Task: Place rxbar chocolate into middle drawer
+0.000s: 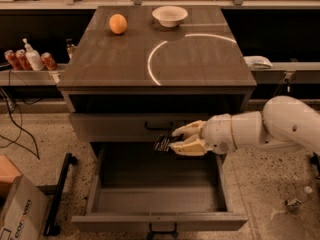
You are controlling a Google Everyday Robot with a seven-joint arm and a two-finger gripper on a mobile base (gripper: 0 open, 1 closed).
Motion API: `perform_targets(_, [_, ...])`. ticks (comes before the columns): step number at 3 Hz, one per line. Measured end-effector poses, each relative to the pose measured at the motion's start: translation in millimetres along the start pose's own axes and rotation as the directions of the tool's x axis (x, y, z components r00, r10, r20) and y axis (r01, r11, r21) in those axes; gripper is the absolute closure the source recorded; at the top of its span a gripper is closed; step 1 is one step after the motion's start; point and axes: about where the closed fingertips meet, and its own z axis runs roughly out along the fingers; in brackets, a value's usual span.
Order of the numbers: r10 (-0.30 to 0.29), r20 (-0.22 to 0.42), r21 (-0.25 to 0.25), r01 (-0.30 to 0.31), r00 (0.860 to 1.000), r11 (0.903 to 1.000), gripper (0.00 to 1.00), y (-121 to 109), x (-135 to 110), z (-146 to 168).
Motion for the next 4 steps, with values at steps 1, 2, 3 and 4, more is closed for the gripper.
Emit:
perform_targets(1, [0.104,0.030,0.047,-0.105,0.994,0.9934,1.00,-23.7,64.9,15.1])
perform_targets(2, [0.108,0.022,0.043,-0.109,0.994,0.9931,1.00,-23.4,69.1,18.5])
perform_targets(3, [0.124,-0.005,0.029,-0.124,0.992,0.9919,1.00,-22.2,84.0,30.5])
perform_targets(4, [0.177,0.017,0.000,-0.177,0.984,0.9842,1.00,-14.7,121.4,48.5])
